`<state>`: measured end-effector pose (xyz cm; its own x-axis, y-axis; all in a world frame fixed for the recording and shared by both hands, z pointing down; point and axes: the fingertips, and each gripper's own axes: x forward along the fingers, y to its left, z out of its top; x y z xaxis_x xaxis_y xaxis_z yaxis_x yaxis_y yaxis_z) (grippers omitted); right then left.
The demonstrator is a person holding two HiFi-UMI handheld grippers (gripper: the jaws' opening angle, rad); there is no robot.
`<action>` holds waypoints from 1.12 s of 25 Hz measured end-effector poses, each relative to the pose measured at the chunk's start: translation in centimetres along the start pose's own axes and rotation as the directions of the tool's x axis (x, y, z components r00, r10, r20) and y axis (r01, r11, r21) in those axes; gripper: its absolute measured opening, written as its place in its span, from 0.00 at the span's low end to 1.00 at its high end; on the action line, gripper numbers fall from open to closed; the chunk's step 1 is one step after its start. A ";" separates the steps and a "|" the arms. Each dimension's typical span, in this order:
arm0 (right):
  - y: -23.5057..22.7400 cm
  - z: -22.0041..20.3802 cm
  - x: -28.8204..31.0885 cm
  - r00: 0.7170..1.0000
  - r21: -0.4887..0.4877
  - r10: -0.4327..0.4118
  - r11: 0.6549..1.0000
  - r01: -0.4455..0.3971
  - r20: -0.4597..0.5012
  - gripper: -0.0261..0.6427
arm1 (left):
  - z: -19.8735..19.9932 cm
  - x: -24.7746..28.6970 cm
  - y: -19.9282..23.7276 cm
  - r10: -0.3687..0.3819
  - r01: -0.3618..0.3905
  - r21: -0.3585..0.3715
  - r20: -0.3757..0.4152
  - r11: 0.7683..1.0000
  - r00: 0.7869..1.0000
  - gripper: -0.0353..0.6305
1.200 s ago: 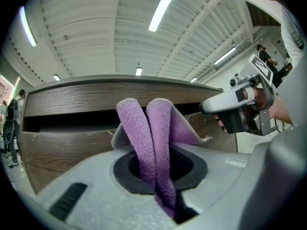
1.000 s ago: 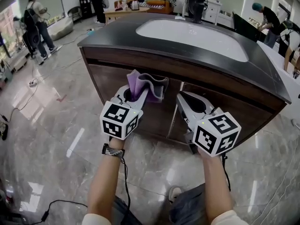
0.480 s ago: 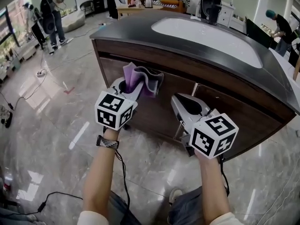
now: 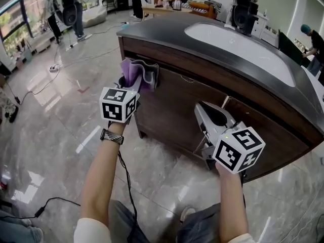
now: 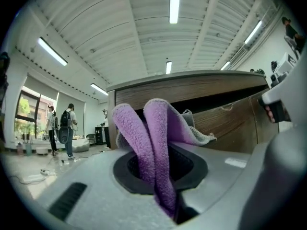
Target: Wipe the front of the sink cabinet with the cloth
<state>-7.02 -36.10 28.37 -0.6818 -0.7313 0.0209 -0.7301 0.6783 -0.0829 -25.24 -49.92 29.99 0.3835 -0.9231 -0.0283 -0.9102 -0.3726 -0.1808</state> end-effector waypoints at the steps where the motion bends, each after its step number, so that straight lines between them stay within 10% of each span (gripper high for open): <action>1: 0.0 0.2 -0.1 1.000 0.003 0.000 1.000 0.000 0.008 0.05 | -0.3 0.0 0.8 0.021 -0.021 0.018 -0.010 1.000 1.000 0.14; 11: 0.5 0.8 -1.8 1.000 -0.003 -0.017 1.000 0.017 0.011 0.05 | -6.6 -0.3 6.1 0.144 -0.145 0.000 -0.125 0.989 0.982 0.14; 28: 0.4 1.0 -11.6 0.991 0.004 -0.133 0.991 0.133 -0.010 0.05 | -10.0 -0.5 -4.0 0.044 -0.054 -0.083 -0.121 0.995 0.992 0.12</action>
<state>0.63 -27.44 27.05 -0.5790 -0.8143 0.0415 -0.8141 0.5747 -0.0829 -23.38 -48.94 40.51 0.3218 -0.9432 0.0827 -0.9394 -0.3290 -0.0968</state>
